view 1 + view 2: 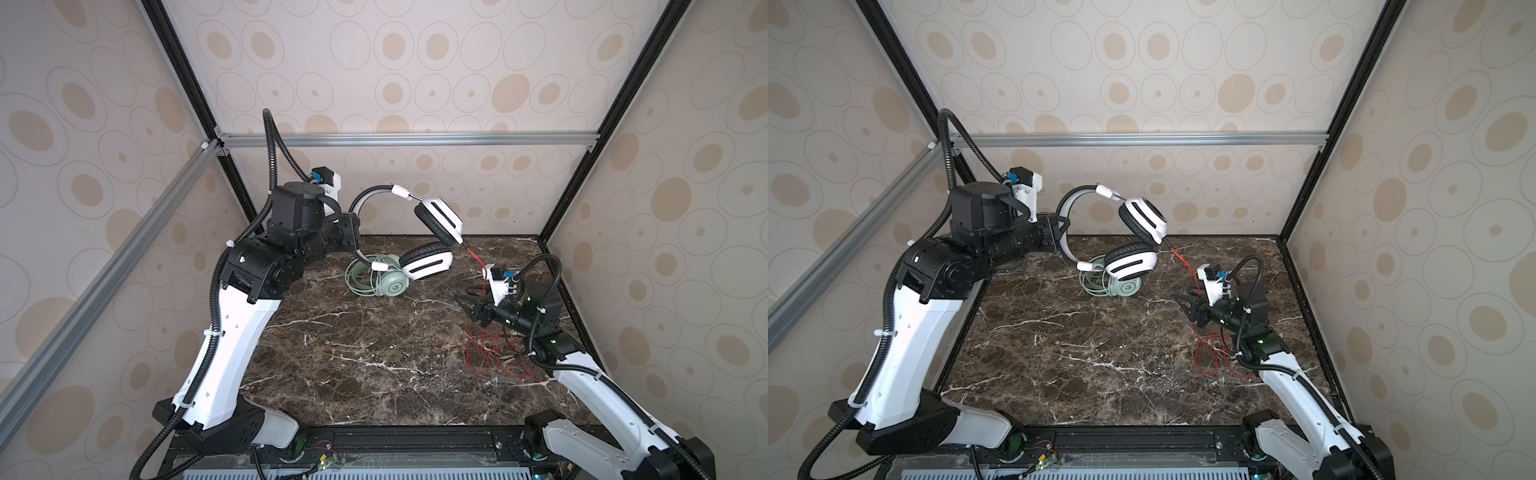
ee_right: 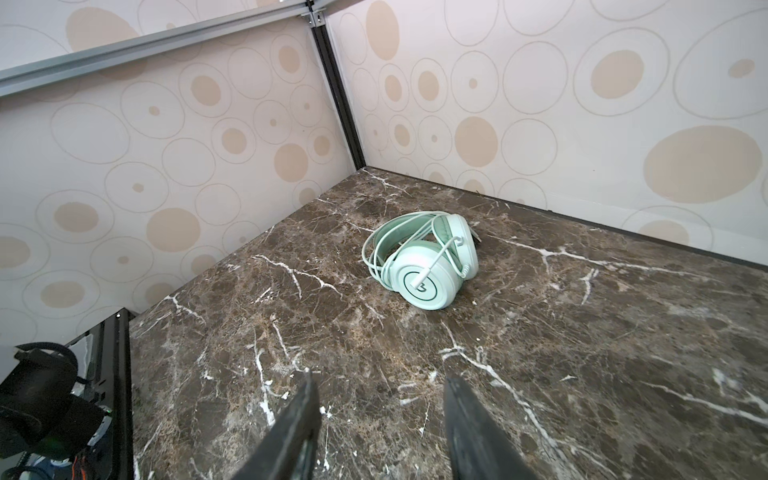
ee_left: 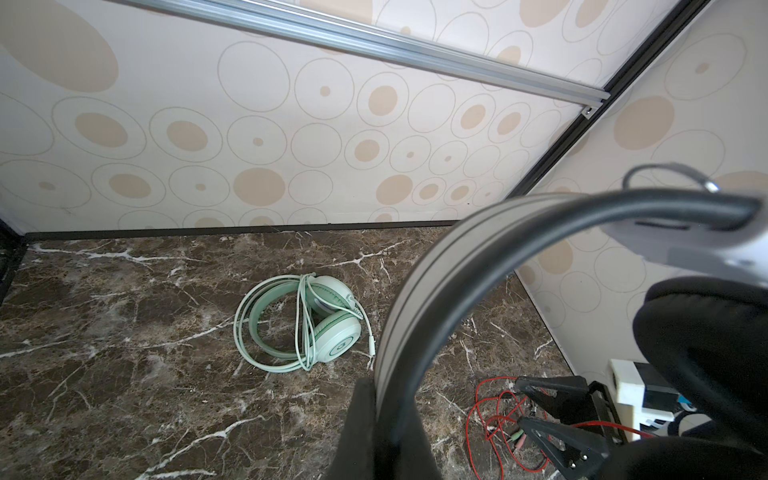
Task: Wrap the headphones
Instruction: 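Grasp the red cable near the plugs with the right gripper and lift it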
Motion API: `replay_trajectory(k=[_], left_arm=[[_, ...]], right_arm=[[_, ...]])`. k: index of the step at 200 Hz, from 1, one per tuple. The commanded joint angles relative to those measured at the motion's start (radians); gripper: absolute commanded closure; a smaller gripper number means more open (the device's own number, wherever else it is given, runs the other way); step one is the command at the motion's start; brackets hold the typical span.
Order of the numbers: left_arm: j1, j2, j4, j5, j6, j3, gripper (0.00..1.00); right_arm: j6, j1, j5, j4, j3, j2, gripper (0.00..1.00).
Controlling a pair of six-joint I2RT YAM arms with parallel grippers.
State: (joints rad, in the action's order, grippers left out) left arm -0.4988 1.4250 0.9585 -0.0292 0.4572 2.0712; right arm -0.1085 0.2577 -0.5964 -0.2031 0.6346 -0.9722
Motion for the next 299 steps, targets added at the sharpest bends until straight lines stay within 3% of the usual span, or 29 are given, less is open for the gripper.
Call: replay_trajectory(k=[1,157,256,299], left_arm=[[0.016,-0.004,-0.081,-0.034,0.052,0.056,1.0],[0.065,0.007,-0.105,-0.084,0.087,0.054,1.0],[0.087,-0.001,-0.12,-0.104,0.106,0.046,1.0],[0.095,-0.017,-0.15,-0.116,0.118,0.009,1.0]], right_arm=[[-0.01,-0.009,0.0,-0.039,-0.025,0.012,0.5],[-0.03,-0.032,0.02,-0.122,-0.149,-0.029,0.68],[-0.035,-0.038,0.025,-0.156,-0.177,-0.059,0.73],[-0.027,-0.038,0.026,-0.148,-0.174,-0.063,0.81]])
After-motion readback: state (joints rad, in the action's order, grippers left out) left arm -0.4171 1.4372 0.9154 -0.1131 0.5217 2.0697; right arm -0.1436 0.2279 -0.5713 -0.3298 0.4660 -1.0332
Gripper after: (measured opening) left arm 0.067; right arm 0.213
